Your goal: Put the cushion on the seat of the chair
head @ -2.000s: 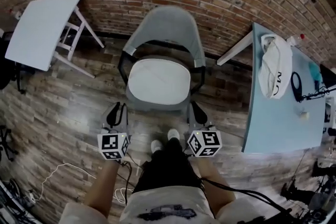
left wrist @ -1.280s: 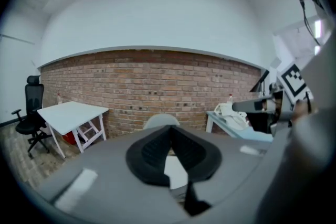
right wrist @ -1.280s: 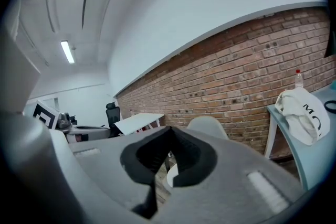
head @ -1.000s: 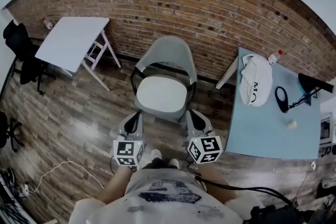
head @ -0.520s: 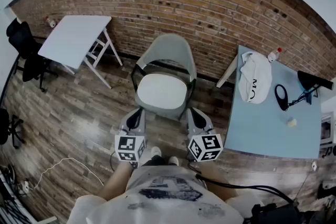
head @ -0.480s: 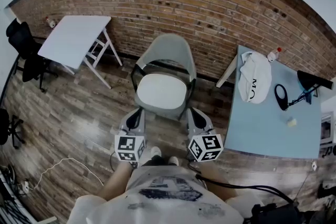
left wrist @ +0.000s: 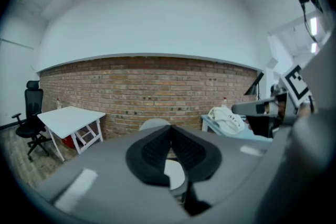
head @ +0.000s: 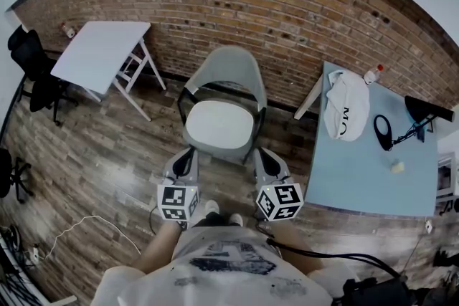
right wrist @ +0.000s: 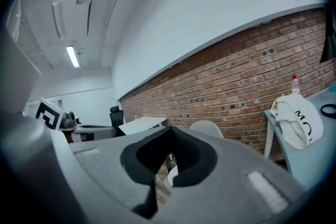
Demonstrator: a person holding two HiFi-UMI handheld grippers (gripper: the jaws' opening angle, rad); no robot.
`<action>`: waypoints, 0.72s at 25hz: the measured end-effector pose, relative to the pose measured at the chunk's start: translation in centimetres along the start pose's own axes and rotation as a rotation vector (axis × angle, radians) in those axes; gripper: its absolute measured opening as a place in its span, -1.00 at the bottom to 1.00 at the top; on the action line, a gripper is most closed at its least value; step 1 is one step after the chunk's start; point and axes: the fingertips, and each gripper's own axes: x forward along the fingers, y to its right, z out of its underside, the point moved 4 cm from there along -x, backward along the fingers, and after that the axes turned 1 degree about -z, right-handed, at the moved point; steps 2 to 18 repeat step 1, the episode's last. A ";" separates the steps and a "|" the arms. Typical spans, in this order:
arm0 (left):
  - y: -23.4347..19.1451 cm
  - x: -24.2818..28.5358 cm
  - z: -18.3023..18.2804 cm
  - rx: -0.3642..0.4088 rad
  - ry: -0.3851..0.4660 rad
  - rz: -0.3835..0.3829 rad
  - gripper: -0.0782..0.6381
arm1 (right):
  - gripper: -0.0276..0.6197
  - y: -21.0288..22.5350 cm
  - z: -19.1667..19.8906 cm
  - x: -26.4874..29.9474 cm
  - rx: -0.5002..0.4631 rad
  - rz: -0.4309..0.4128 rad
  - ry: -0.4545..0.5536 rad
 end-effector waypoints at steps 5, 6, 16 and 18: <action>0.1 0.1 0.0 0.001 -0.001 0.001 -0.80 | -0.92 0.0 0.0 0.0 0.000 -0.001 -0.001; 0.1 0.1 0.0 0.001 -0.001 0.001 -0.80 | -0.92 0.0 0.0 0.0 0.000 -0.001 -0.001; 0.1 0.1 0.0 0.001 -0.001 0.001 -0.80 | -0.92 0.0 0.0 0.0 0.000 -0.001 -0.001; 0.1 0.1 0.0 0.001 -0.001 0.001 -0.80 | -0.92 0.0 0.0 0.0 0.000 -0.001 -0.001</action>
